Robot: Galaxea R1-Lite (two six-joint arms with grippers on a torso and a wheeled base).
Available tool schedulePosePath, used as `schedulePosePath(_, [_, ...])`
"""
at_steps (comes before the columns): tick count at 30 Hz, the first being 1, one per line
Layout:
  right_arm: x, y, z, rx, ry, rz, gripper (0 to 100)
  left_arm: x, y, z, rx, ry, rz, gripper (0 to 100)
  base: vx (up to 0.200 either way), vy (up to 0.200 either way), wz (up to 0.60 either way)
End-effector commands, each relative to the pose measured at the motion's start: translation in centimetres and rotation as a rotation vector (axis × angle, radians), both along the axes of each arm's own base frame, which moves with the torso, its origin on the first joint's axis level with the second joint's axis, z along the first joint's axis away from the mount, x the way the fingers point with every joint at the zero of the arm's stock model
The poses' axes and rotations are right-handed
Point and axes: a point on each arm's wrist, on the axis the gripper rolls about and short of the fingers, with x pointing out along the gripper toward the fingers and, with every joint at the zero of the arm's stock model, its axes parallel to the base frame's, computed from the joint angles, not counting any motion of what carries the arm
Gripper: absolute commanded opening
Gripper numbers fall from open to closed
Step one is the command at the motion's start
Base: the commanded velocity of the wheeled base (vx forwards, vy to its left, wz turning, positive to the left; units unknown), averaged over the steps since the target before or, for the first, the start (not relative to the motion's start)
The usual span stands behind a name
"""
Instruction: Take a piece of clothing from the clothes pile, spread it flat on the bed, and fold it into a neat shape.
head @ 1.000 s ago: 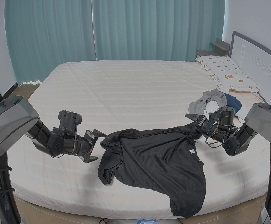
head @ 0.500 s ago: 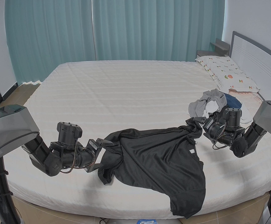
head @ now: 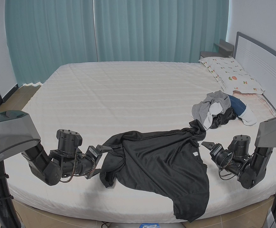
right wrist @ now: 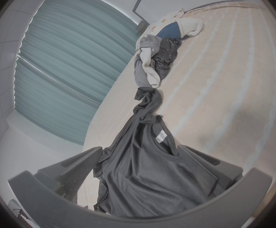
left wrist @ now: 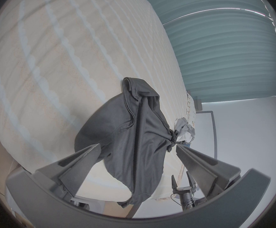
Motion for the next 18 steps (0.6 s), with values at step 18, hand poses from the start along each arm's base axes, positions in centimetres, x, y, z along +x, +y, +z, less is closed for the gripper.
schedulePosePath(18, [-1.8, 0.2, -4.5, -0.046, 0.081, 0.034, 100, -0.6, -0.3, -0.7, 0.055, -0.001, -0.009, 100, -0.122, 0.000, 0.00])
